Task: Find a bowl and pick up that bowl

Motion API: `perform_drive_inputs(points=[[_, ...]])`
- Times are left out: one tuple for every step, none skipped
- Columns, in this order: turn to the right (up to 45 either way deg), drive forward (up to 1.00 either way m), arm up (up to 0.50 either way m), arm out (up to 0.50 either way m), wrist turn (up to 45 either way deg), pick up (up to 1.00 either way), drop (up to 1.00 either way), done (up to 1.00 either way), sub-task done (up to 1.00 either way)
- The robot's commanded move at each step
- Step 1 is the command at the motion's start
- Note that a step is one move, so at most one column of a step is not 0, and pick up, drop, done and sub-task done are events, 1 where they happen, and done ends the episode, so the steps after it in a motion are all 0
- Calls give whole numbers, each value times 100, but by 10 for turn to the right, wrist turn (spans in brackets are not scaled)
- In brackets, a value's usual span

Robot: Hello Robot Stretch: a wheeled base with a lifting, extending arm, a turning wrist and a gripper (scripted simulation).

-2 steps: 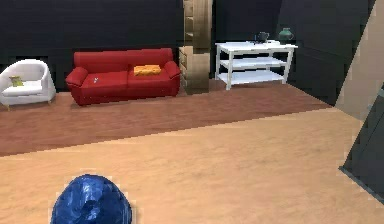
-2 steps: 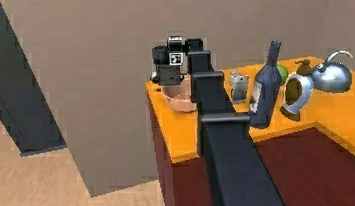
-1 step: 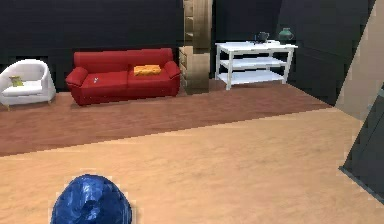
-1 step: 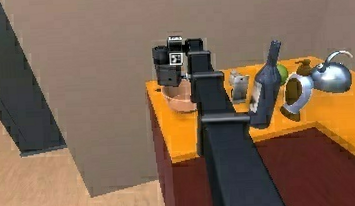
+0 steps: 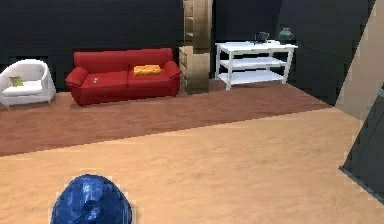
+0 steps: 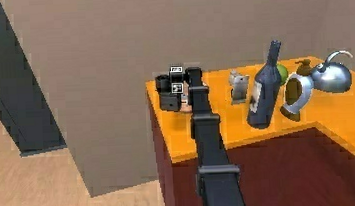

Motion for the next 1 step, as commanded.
perform_drive_inputs(points=[[0, 0, 0, 0, 0, 100, 0, 0, 0]])
